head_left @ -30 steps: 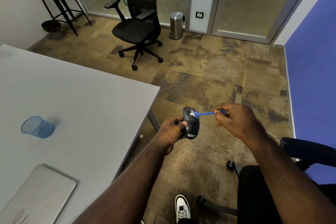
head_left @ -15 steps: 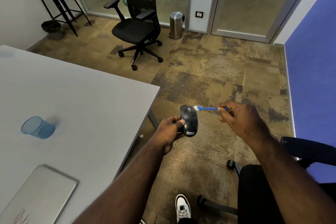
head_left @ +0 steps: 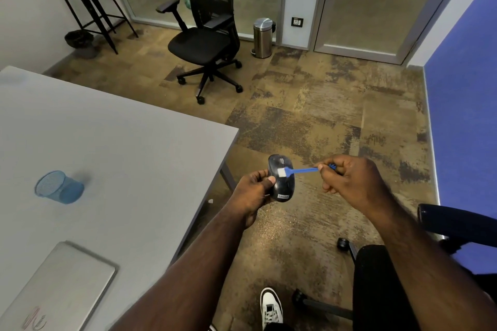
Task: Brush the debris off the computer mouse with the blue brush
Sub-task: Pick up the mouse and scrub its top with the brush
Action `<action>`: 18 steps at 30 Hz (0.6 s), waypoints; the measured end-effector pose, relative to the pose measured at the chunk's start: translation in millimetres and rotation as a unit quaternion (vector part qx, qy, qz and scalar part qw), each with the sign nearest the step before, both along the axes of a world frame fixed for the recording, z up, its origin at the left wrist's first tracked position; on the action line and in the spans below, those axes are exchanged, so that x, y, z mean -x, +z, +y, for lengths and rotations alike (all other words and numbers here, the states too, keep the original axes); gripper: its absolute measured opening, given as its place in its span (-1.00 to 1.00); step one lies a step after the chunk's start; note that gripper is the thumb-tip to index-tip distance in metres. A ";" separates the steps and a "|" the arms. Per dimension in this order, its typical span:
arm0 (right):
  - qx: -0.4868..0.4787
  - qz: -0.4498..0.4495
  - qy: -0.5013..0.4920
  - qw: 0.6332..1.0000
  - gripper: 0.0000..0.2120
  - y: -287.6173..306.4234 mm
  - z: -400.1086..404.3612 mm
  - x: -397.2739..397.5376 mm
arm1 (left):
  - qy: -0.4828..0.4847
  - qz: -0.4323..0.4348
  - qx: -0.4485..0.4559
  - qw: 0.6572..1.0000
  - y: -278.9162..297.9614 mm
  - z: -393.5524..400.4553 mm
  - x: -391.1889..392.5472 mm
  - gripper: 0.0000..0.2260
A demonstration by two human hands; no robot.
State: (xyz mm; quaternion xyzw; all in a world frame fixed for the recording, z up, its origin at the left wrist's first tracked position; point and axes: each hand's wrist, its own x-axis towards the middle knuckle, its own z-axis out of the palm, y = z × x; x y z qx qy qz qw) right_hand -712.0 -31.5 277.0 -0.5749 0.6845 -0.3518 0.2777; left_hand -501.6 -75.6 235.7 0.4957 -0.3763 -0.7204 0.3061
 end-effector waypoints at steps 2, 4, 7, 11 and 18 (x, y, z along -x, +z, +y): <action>-0.009 0.022 -0.003 1.000 -0.89 -2.1 -1.6 -5.3 | -0.009 -0.009 0.007 1.000 0.3 0.8 0.3 -0.80; 0.000 0.040 -0.046 0.998 -0.87 -1.4 -6.1 -8.4 | -0.018 -0.016 0.012 1.000 -0.1 2.7 1.4 -0.80; -0.010 0.003 -0.038 0.999 -0.86 1.5 -10.0 -17.3 | -0.021 -0.033 0.025 0.999 -1.1 4.8 3.3 -0.80; -0.029 0.030 -0.070 0.997 -0.83 6.0 -15.2 -22.1 | -0.030 -0.055 0.040 0.997 -2.3 5.1 3.8 -0.80; -0.040 0.014 -0.082 0.996 -0.86 7.4 -19.0 -22.5 | -0.033 -0.071 0.048 0.996 -3.8 4.3 3.1 -0.80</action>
